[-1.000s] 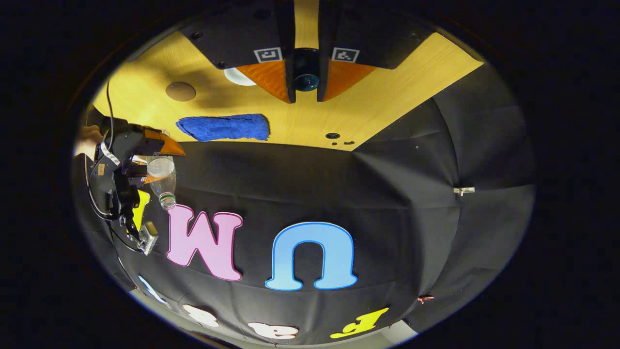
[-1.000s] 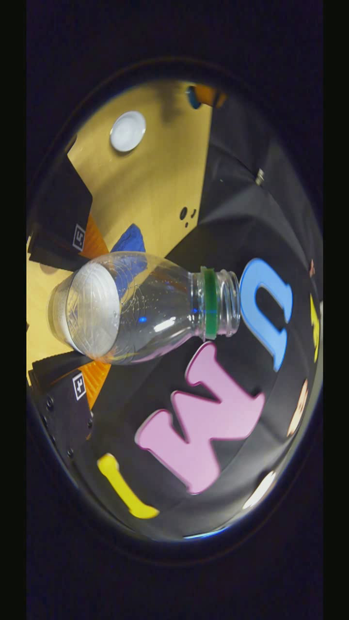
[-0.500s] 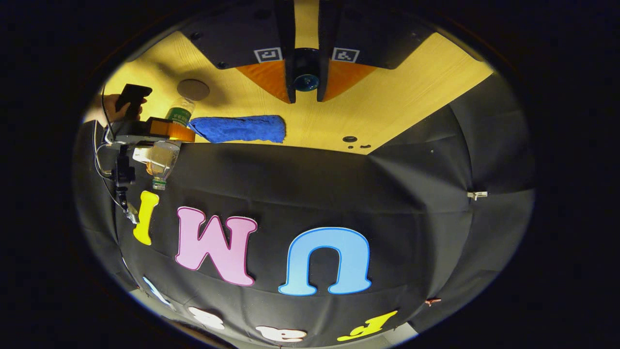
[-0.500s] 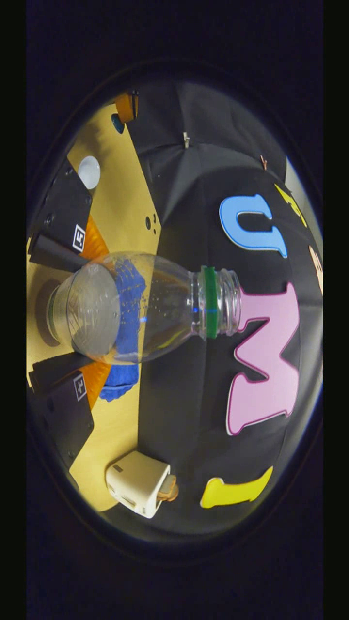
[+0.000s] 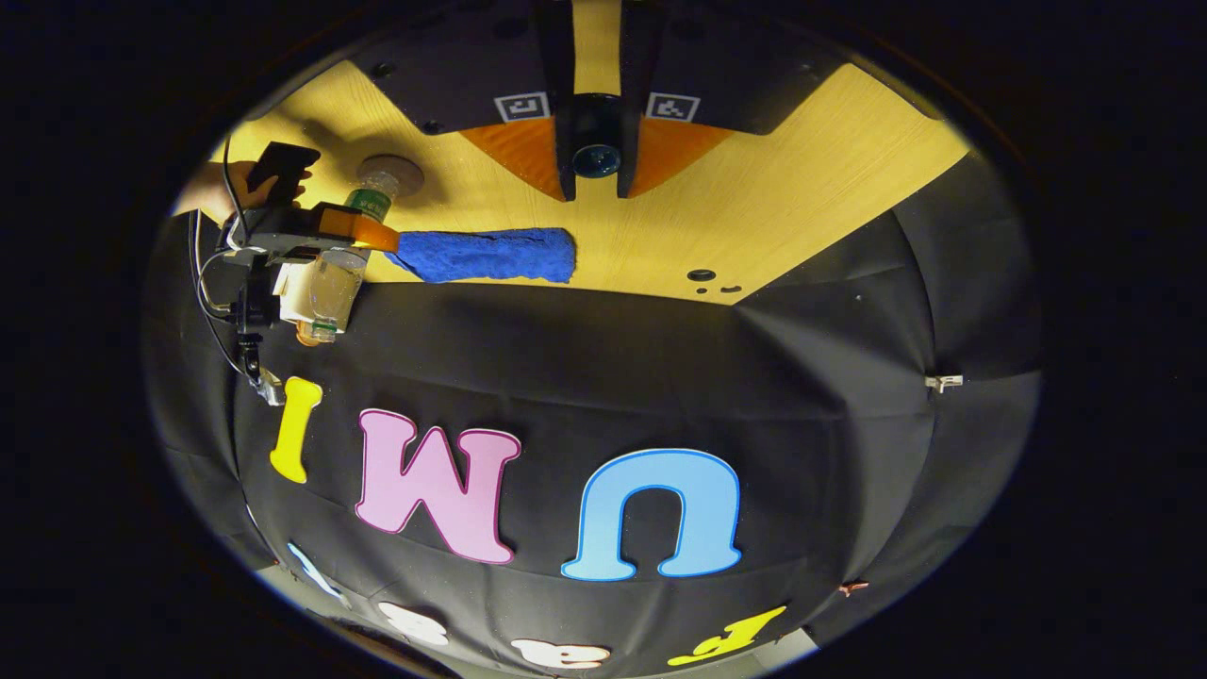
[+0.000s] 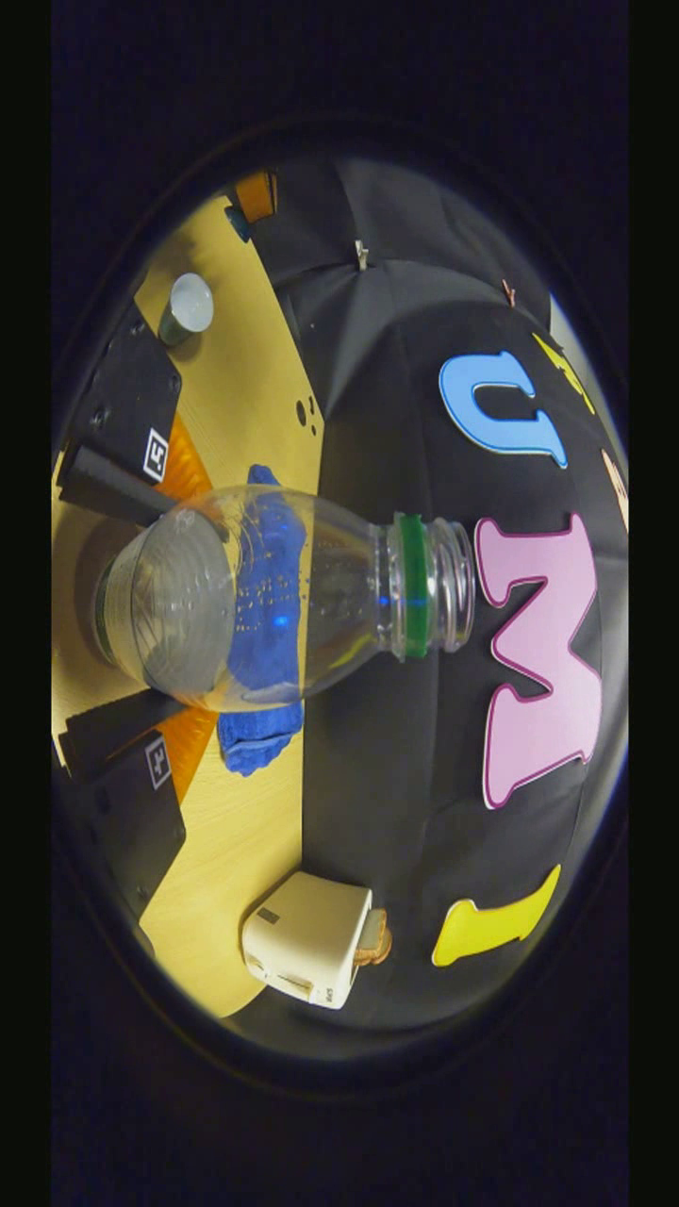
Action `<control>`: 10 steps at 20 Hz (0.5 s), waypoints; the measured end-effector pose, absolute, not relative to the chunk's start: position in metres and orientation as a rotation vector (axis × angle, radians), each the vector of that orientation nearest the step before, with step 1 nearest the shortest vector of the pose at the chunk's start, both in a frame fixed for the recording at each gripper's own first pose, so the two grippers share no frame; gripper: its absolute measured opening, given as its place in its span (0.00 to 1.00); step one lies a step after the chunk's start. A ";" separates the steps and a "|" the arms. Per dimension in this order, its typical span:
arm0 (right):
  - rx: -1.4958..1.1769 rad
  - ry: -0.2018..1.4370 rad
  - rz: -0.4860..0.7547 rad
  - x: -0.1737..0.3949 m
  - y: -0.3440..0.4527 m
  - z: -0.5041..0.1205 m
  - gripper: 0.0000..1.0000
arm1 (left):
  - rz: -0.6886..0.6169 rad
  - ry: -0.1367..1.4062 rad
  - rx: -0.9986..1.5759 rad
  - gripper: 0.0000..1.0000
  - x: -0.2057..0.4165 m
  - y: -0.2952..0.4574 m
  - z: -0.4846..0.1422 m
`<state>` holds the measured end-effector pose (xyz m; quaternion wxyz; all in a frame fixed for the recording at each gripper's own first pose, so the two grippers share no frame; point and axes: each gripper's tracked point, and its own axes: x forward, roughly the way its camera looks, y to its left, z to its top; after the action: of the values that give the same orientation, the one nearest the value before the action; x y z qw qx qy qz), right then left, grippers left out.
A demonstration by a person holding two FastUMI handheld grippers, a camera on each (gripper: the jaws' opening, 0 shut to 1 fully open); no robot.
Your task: Open the teacup lid with one hand, grasp the water bottle and pour water into the teacup with the other hand; after pouring, place the water bottle on the coaster and then close the teacup lid.
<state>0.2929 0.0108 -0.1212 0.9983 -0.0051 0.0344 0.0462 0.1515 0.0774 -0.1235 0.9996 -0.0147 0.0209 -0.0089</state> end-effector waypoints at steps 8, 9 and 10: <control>0.010 0.068 0.097 0.274 0.013 -0.113 1.00 | -0.004 0.014 -0.034 0.23 0.145 0.078 -0.109; 0.002 0.063 0.091 0.268 0.011 -0.111 1.00 | -0.002 0.008 -0.032 0.23 0.145 0.078 -0.106; -0.008 0.048 0.089 0.262 0.011 -0.107 1.00 | -0.004 0.005 -0.030 0.23 0.145 0.076 -0.103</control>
<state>0.2624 0.0114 -0.1066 0.9987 -0.0039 0.0242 0.0447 0.1447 0.0763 -0.1032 0.9999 -0.0150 0.0025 -0.0018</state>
